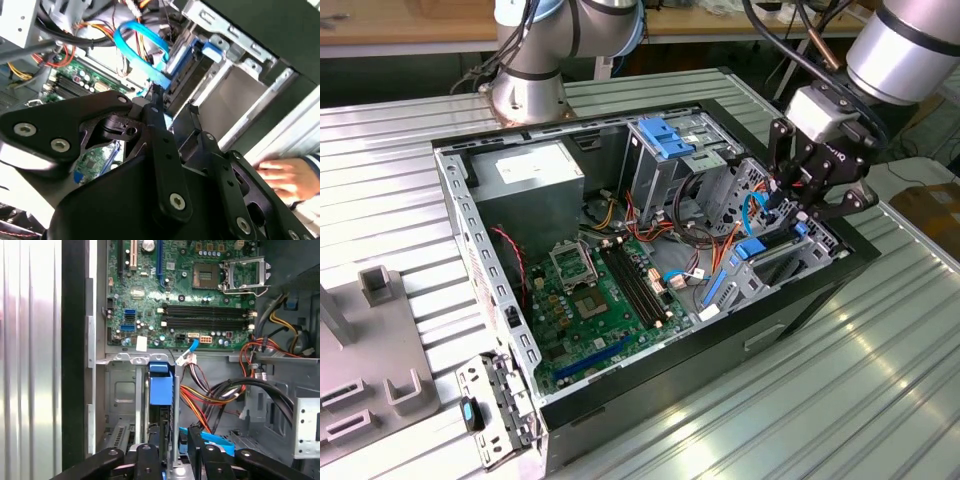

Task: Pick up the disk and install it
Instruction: 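Insert the first disk wire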

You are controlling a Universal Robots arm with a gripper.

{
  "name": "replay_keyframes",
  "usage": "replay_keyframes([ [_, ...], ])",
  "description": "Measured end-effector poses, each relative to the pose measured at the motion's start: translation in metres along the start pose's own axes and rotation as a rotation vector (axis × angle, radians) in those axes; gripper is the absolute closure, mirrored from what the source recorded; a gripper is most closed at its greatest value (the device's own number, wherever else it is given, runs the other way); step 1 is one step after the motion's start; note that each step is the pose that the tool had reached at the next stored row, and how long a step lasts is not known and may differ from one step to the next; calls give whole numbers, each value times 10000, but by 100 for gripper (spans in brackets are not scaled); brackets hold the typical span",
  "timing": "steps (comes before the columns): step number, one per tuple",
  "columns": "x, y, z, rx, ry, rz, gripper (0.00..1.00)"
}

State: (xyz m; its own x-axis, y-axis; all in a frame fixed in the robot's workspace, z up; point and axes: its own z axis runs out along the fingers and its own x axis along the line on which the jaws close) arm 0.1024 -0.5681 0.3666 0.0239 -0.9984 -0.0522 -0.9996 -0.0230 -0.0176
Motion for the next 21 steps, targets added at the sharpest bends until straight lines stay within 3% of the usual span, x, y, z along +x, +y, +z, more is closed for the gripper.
replay_keyframes([
  [2, 4, -86, 33, -13, -186, 3, 64],
  [5, 12, -129, 69, -9, -438, 10, 64],
  [6, 30, -130, 94, -4, -626, 17, 64],
  [7, 57, -130, 103, 3, -946, 21, 64],
  [8, 66, -130, 104, 8, -1150, 26, 64],
  [9, 73, -130, 106, 11, -1298, 38, 64],
  [11, 89, -130, 115, 6, -1385, 96, 64],
  [16, 107, -129, 131, 61, -1380, 730, 64],
  [21, 106, -83, 131, 91, -1391, 973, 64],
])
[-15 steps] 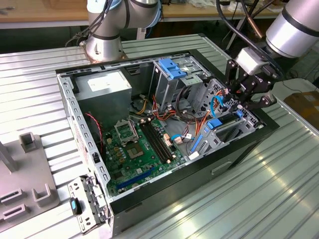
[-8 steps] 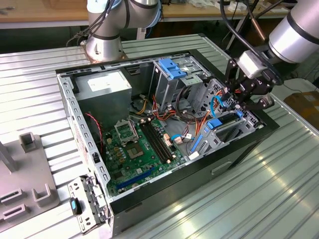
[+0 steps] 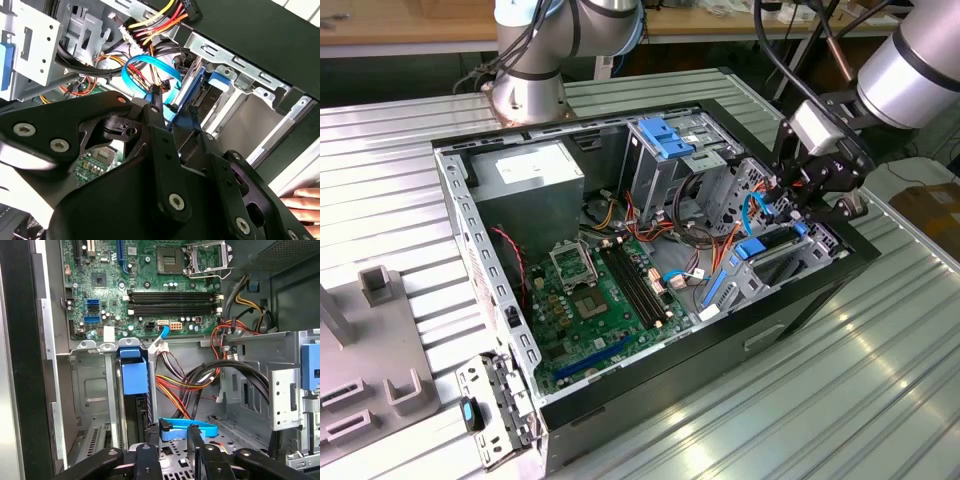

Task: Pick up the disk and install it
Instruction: 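Insert the first disk wire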

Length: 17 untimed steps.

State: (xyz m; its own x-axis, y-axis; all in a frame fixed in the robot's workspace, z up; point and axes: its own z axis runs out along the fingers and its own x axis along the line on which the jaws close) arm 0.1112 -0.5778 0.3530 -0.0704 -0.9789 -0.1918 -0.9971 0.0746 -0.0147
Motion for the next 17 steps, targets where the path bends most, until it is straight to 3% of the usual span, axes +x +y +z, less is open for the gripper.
replay_keyframes([
  [4, 8, 25, 31, 62, 0, 323, 64],
  [10, 9, 27, 32, 67, 0, 346, 64],
  [11, 9, 27, 32, 68, 0, 347, 65],
  [12, 9, 27, 32, 68, 0, 347, 84],
  [17, 9, 27, 32, 68, 0, 348, 84],
])
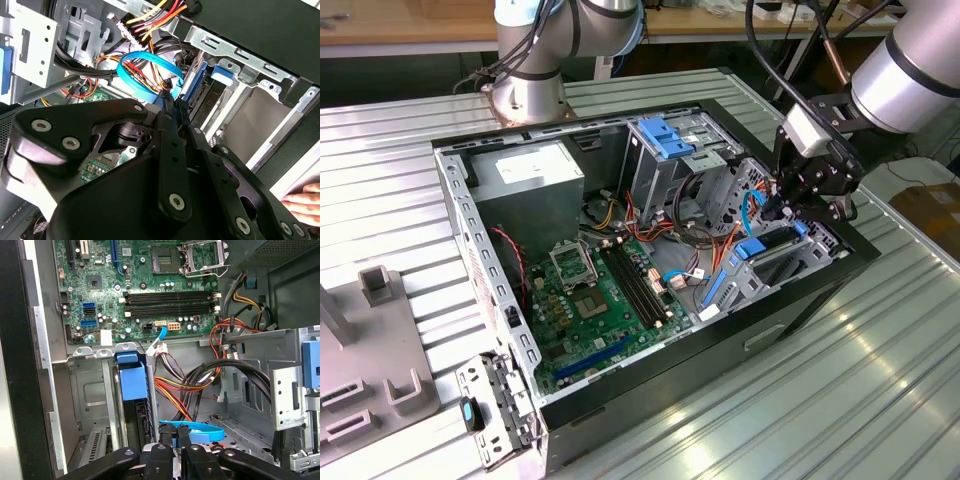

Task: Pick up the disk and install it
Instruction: 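Insert the first disk wire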

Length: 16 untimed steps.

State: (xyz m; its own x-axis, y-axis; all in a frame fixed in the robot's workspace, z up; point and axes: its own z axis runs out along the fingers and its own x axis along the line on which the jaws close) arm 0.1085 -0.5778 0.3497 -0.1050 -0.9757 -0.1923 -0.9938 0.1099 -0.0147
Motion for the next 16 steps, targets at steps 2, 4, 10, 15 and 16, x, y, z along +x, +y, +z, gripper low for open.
replay_keyframes([
  [2, 0, 0, 0, 0, 0, 1, 84],
  [4, -1, 0, -2, 39, 519, -108, 84],
  [10, -12, 1, -3, 46, 940, -329, 84],
  [15, -29, 8, -70, 80, 934, -580, 84],
  [16, -29, 11, -70, 99, 931, -608, 84],
])
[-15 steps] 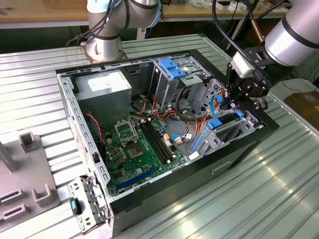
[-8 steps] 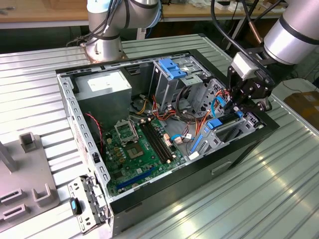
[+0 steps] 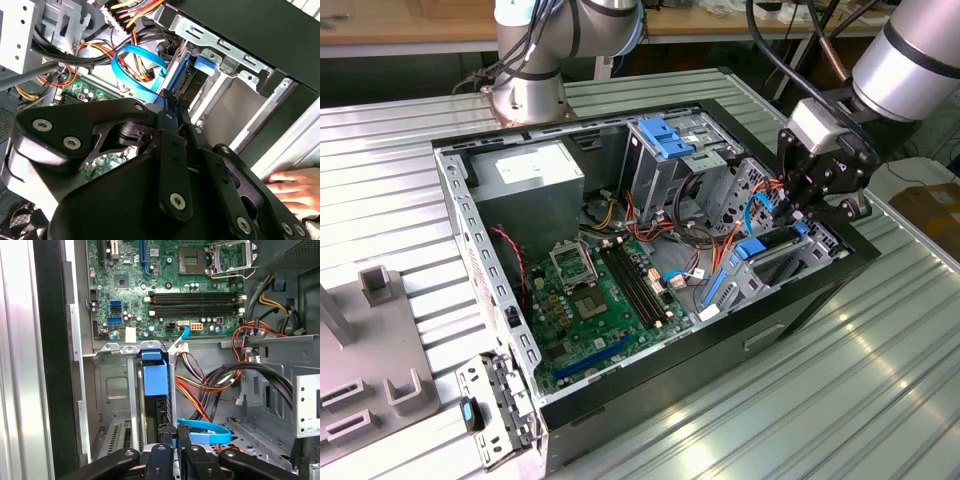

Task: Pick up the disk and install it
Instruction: 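Insert the first disk wire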

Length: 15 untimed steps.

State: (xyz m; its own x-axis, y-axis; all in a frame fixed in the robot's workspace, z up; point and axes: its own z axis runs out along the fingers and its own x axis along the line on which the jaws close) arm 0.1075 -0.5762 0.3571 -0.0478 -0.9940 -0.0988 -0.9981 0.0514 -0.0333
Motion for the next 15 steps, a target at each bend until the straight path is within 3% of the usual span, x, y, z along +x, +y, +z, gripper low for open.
replay_keyframes([
  [2, 0, 1, -1, 136, 0, -89, 84],
  [4, 0, 11, 0, 482, -18, -220, 84],
  [6, 3, 50, 8, 653, -27, -264, 84],
  [9, 9, 149, 9, 707, -28, -271, 84],
  [11, 10, 156, 11, 715, -23, -279, 84],
  [12, 10, 158, 18, 806, -28, -345, 84],
  [13, 10, 157, 21, 827, -33, -421, 84],
  [15, 12, 164, 26, 828, -41, -484, 84],
])
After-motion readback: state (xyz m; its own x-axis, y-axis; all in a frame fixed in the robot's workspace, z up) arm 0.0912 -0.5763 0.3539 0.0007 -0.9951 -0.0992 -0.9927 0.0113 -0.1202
